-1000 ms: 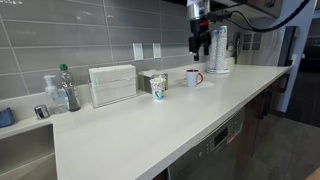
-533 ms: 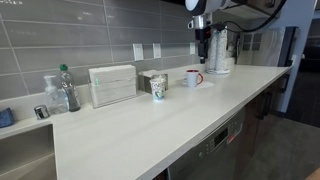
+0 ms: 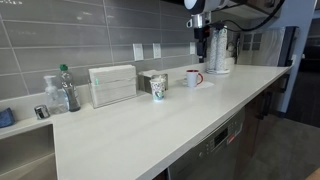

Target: Move the mug to the left

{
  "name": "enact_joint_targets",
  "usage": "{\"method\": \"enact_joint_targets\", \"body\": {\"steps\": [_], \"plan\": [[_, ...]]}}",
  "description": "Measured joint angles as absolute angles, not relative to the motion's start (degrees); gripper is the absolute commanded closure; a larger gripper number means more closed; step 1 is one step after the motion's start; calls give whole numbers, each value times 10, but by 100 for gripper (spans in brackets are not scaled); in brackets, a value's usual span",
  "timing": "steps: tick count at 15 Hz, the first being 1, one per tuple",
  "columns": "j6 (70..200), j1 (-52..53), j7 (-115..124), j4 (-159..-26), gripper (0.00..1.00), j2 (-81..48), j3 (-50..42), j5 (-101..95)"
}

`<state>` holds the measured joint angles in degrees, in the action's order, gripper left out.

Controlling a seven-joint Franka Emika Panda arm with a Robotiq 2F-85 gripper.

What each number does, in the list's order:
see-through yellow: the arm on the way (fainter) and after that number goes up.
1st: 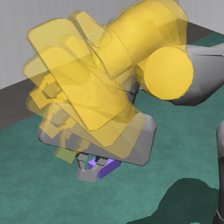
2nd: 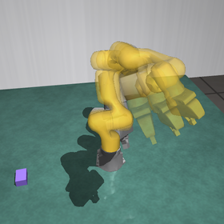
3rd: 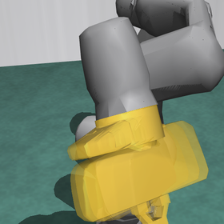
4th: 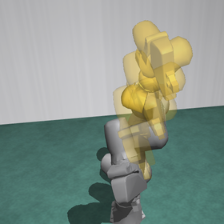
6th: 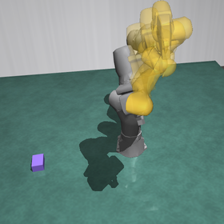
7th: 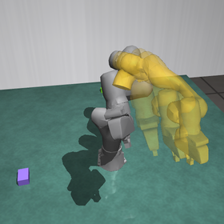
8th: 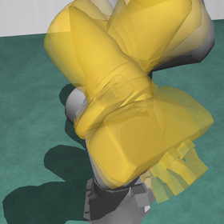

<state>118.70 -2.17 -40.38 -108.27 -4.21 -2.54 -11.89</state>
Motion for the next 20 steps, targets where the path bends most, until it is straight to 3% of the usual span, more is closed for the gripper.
{"method": "enact_joint_targets", "body": {"steps": [7,20], "plan": [[1197,-29,-444,-1061,0,-64,-26,-104],[1222,-75,-570,-864,0,-265,-18,-36]]}}
